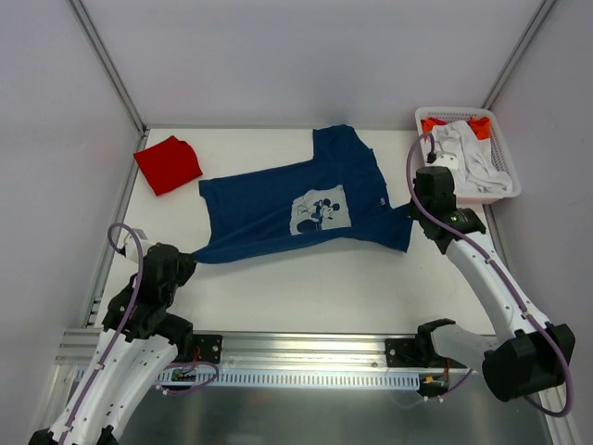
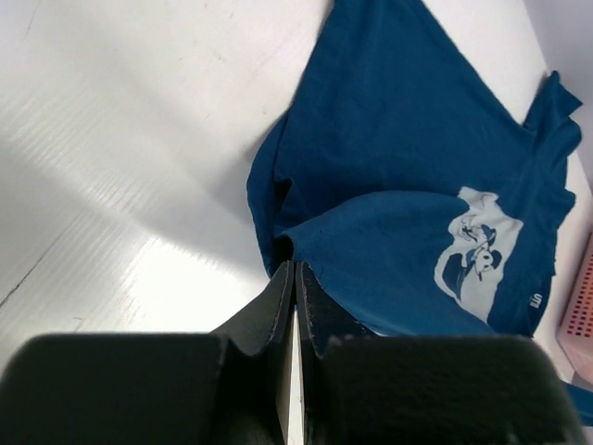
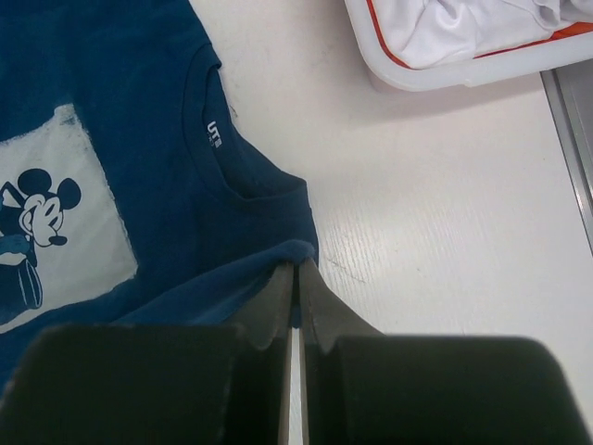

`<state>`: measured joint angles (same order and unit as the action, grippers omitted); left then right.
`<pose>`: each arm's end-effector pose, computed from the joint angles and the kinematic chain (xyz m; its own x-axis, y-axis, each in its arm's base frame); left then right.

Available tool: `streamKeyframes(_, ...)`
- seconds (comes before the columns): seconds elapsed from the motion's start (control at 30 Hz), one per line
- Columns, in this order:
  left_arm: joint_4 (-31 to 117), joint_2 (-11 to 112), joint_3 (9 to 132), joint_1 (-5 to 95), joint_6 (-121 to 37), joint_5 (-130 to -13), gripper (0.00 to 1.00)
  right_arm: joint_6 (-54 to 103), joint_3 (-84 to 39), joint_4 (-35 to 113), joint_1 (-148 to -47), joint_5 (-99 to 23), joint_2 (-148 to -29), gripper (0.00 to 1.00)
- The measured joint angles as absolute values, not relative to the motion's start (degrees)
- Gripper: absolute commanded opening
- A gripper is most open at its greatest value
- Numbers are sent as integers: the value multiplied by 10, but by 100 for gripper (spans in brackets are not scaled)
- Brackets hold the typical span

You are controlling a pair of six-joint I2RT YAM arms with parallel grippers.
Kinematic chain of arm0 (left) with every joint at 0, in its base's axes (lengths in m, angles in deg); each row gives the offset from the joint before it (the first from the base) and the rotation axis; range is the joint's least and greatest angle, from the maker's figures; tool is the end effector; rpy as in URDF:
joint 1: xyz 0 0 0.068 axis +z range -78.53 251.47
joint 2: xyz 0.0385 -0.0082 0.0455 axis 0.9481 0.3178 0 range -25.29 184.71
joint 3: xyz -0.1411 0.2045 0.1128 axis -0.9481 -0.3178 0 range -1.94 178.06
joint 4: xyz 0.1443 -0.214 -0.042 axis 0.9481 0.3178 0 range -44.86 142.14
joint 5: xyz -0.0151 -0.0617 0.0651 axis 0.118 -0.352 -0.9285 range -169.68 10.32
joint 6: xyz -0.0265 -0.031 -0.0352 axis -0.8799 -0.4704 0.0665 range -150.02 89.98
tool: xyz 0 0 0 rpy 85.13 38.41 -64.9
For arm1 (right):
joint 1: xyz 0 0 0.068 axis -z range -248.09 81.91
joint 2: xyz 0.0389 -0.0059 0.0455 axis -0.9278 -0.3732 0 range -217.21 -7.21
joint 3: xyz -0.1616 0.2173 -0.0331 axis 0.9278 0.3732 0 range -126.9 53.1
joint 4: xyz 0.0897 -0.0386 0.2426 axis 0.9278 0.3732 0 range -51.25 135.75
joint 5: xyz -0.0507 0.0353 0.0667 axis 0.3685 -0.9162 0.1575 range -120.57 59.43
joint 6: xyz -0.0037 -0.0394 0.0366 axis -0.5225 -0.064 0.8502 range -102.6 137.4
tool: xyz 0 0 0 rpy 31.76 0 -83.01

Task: Fold and stack the t-shirts
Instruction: Fold the flattened tshirt in 1/3 of the way

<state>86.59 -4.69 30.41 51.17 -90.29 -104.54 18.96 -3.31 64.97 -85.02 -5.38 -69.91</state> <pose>0.0923 -0.0182 0.2625 -0.2063 -0.7638 -0.6116 -0.4173 0.6340 -0.6511 0.2327 0.0550 0.3238 -0.5118 -0.1301 -0.8492 0.0938 0.9741 -0.2058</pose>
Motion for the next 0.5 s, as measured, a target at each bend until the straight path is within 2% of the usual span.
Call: streamKeyframes(0.5,855,-6,271,512,-917,-1083,0,175,-107,597,-834,-76,-849,0)
